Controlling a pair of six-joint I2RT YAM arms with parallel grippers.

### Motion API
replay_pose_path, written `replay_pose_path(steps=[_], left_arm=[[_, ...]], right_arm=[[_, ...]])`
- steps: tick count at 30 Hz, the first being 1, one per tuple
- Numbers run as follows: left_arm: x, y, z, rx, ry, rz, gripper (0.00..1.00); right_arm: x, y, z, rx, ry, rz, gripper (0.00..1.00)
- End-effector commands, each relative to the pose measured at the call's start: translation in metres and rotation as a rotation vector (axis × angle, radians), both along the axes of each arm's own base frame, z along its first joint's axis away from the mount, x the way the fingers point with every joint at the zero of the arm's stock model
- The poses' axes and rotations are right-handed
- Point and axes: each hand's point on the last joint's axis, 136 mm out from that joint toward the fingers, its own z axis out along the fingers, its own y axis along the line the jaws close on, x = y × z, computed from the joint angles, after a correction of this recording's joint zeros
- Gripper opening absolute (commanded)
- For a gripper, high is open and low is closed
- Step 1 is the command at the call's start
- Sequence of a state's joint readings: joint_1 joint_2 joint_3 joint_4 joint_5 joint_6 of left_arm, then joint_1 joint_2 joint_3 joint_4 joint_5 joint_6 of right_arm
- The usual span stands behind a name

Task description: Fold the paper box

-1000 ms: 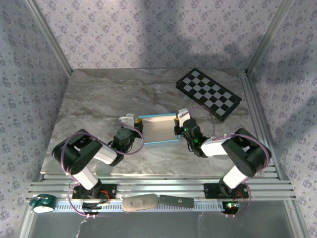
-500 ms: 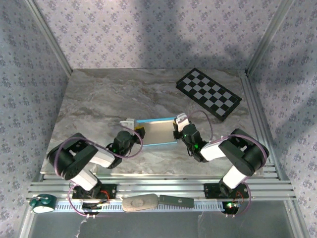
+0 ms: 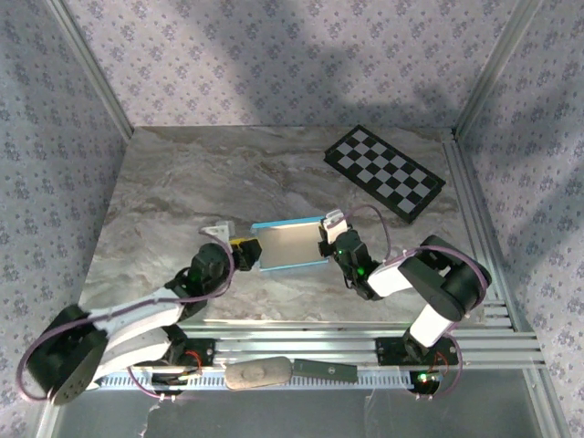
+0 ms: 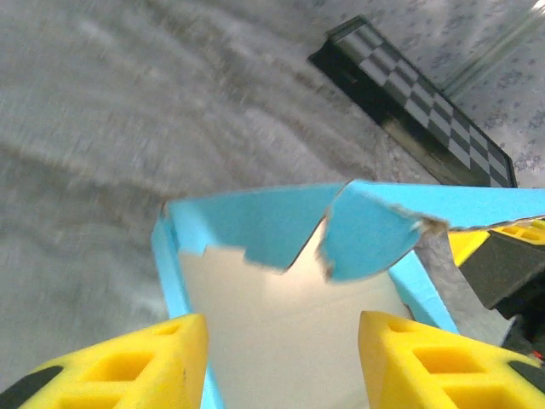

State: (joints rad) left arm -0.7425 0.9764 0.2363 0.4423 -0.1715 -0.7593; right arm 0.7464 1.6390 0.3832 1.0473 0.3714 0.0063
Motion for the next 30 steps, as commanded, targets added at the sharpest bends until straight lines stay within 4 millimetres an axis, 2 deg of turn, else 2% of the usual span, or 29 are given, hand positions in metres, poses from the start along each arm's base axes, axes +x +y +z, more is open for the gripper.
replay_pose_path(steps=[1,5,7,9,11,14,15,19,22,26,28,30], left_arm=[[-0.020,0.014,0.000,-0.092,0.246,0.098,0.46],[-0.032,0.039,0.044,-0.197,0.320,0.235,0.41],[-0.035,0.049,0.065,-0.244,0.336,0.298,0.44],[-0.031,0.049,0.088,-0.299,0.343,0.331,0.48],[-0.025,0.045,0.101,-0.315,0.407,0.380,0.51],[-0.023,0.041,0.104,-0.242,0.600,0.478,0.52],[-0.020,0.033,0.105,-0.249,0.653,0.480,0.54],[-0.001,-0.004,0.112,-0.439,0.747,0.463,0.63],[0.007,-0.026,0.106,-0.583,0.829,0.491,0.65],[0.019,-0.030,0.103,-0.670,0.845,0.561,0.65],[0.031,-0.027,0.115,-0.701,0.813,0.594,0.63],[0.050,-0.022,0.135,-0.731,0.745,0.610,0.56]], right_arm=[[-0.003,-0.002,-0.013,-0.052,0.025,0.000,0.00],[-0.003,-0.001,-0.012,-0.049,0.022,0.001,0.00],[-0.004,0.000,-0.012,-0.049,0.022,0.003,0.00],[-0.003,0.000,-0.013,-0.049,0.023,0.003,0.00],[-0.003,0.000,-0.014,-0.053,0.025,0.002,0.00],[-0.002,0.001,-0.013,-0.056,0.024,0.003,0.00],[-0.002,0.002,-0.013,-0.055,0.022,0.005,0.00],[-0.001,0.002,-0.012,-0.056,0.020,0.004,0.00],[-0.001,0.003,-0.011,-0.056,0.020,0.008,0.00],[-0.001,0.004,-0.012,-0.061,0.021,0.012,0.00],[-0.001,0.004,-0.011,-0.062,0.021,0.015,0.00],[0.000,0.005,-0.011,-0.063,0.022,0.015,0.00]])
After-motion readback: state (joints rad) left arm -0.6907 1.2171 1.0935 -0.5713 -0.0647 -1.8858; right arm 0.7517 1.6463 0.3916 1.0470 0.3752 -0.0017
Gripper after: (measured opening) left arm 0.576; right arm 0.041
